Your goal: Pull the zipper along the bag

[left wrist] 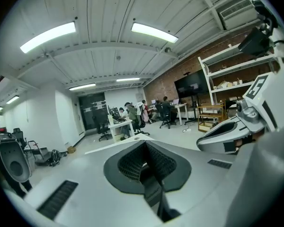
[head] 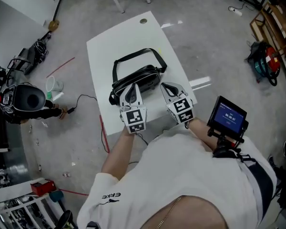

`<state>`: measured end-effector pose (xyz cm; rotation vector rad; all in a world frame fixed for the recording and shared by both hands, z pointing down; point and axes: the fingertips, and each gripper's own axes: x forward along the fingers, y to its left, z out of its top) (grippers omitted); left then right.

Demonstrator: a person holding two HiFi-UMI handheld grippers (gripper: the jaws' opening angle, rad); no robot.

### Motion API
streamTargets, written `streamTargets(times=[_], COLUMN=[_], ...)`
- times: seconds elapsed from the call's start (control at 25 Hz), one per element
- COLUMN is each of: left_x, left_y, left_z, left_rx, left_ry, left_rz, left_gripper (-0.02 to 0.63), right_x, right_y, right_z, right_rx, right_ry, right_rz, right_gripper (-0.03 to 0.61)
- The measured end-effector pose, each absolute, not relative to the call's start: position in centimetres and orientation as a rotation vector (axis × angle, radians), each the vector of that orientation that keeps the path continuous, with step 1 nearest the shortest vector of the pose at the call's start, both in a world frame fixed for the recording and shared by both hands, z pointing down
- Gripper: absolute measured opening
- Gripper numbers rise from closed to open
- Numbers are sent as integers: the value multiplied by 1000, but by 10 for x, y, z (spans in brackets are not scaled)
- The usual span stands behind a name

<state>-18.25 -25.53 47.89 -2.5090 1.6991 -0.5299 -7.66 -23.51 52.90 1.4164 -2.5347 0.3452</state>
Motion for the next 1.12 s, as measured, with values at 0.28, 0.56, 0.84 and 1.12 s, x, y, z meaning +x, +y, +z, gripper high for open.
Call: streamTargets(times=[0.28, 0.56, 0.84, 1.12], left_x=[-155, -129, -132, -157], left_y=[-284, -288, -263, -247], left_z=[478, 492, 527, 553], left_rx=[-2479, -2320, -2104, -1896], left_ry=[1448, 1139, 981, 904], left_rz=[-690, -992, -1311, -1577], left_gripper=[5, 8, 82, 118], right_x=[-72, -72, -82, -95], right_y=[-241, -248, -239, -226], right_z=[535, 530, 547, 552], right_rx=[1457, 1480, 1409, 1339], right_ry=[-2488, -2486, -2489, -2516], right_rz=[375, 396, 434, 510], right_gripper=[5, 5, 5, 5])
